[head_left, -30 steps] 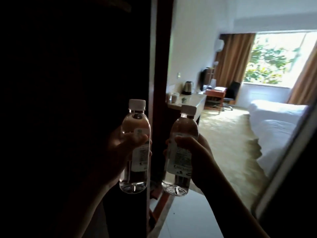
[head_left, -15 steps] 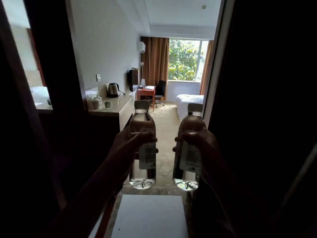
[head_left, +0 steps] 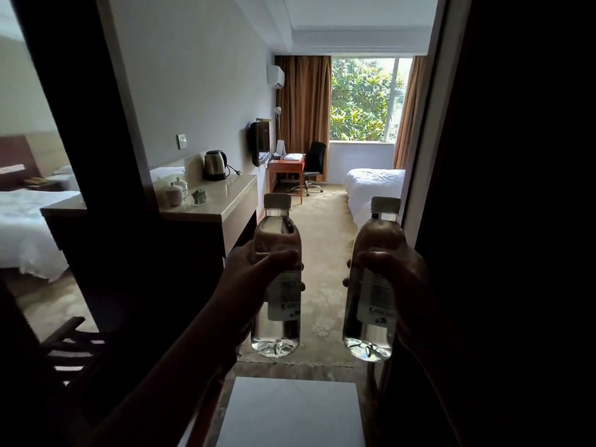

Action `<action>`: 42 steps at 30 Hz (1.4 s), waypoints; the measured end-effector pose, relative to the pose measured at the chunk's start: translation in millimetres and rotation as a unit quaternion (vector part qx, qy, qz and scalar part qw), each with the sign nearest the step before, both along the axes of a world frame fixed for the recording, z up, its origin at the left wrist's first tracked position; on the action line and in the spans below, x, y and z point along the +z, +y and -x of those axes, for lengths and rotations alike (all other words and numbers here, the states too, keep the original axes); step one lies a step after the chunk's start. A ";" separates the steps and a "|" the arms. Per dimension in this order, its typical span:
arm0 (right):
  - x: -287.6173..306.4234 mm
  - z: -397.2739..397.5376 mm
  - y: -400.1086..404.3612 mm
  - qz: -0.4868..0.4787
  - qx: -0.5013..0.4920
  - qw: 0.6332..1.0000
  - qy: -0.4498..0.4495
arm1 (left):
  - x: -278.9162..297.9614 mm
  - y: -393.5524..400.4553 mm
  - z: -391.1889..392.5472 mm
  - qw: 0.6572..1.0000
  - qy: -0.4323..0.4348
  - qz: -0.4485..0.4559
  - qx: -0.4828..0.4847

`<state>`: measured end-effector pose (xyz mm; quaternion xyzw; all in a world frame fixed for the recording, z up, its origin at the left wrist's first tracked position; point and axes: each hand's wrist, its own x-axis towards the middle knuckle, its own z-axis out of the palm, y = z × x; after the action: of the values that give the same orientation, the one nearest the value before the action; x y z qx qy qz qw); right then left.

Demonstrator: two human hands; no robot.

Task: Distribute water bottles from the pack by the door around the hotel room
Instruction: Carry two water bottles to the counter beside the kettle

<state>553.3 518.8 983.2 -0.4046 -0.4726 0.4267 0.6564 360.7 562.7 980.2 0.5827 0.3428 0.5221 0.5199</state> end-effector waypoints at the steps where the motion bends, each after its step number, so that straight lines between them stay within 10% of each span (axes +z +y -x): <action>1: -3.3 -0.3 18.5 -0.002 -0.002 1.000 -0.003 | -3.7 19.7 0.7 1.000 -0.001 0.001 0.002; 22: -14.2 -19.3 445.3 0.025 -0.064 0.997 -0.022 | -13.7 450.8 -27.0 1.000 -0.010 0.000 -0.026; 42: 3.9 -141.3 817.9 -0.042 0.078 0.996 -0.023 | 11.1 773.8 -121.7 0.993 -0.019 -0.070 0.090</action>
<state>694.6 1336.7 987.1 -0.3477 -0.5351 0.4470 0.6269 482.4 1336.5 991.3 0.5744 0.3463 0.6007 0.4351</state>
